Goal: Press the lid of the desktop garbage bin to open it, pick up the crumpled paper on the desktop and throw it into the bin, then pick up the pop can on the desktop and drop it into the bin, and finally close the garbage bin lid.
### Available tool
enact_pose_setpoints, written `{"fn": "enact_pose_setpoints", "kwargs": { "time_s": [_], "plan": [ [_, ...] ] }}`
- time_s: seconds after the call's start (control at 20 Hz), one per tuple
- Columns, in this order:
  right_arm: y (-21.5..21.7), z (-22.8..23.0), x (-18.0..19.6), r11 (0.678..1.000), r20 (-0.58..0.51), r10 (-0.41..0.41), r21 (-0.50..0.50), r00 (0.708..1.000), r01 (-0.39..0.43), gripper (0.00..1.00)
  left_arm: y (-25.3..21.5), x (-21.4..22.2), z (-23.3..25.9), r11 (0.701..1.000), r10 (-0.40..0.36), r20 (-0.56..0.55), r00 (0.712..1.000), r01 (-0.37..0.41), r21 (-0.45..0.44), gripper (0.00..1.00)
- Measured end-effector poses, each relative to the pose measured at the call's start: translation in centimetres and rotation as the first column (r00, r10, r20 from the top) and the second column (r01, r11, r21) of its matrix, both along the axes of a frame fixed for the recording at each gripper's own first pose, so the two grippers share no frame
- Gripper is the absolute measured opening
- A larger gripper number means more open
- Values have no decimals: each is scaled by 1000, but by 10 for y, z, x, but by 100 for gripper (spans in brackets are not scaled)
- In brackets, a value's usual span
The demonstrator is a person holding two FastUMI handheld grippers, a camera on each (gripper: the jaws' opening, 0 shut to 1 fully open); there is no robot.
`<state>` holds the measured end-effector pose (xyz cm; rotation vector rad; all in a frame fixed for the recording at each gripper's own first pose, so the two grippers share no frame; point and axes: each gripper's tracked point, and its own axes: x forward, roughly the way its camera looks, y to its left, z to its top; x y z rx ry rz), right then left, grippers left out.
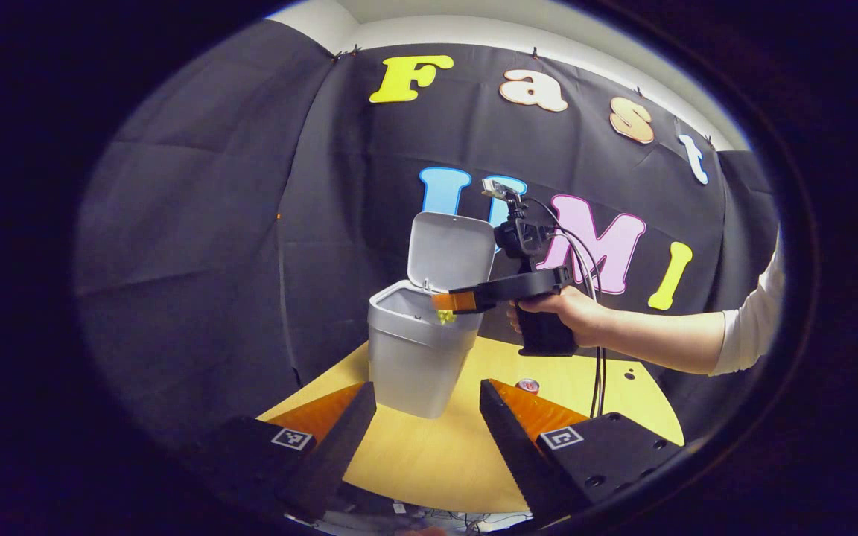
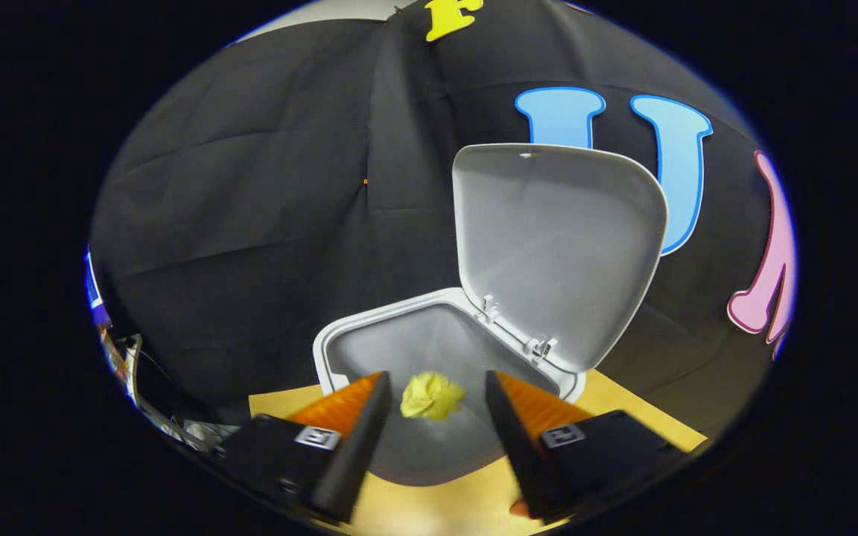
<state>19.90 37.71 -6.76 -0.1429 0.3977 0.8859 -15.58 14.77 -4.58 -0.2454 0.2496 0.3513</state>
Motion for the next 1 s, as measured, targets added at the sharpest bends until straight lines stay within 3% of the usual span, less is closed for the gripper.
{"fn": "enact_pose_setpoints", "kwargs": {
  "time_s": [0.05,0.25,0.35,0.5,0.6,1.0],
  "plan": [
    [-8,5,-3,1000,19,4,-2,1000,-4,98,-4,8,-4,1000,-15,-4,1000,15,-6,95],
    [-59,26,-18,1000,9,9,23,1000,-9,97,-29,49,-21,996,-91,-26,996,91,-1,95],
    [-109,32,-13,999,22,-50,3,998,50,98,-36,75,-35,996,-90,-40,995,90,4,95],
    [-196,37,-17,990,57,-140,-17,989,141,97,-82,122,-72,976,-215,-80,973,212,-45,95],
    [-252,32,-27,977,23,-209,-23,978,210,97,-97,150,-95,966,-257,-101,961,254,-41,95],
    [-417,-12,-47,877,-68,-476,-100,877,469,97,-156,244,-180,908,-416,-190,889,418,-33,95]
  ]
}}
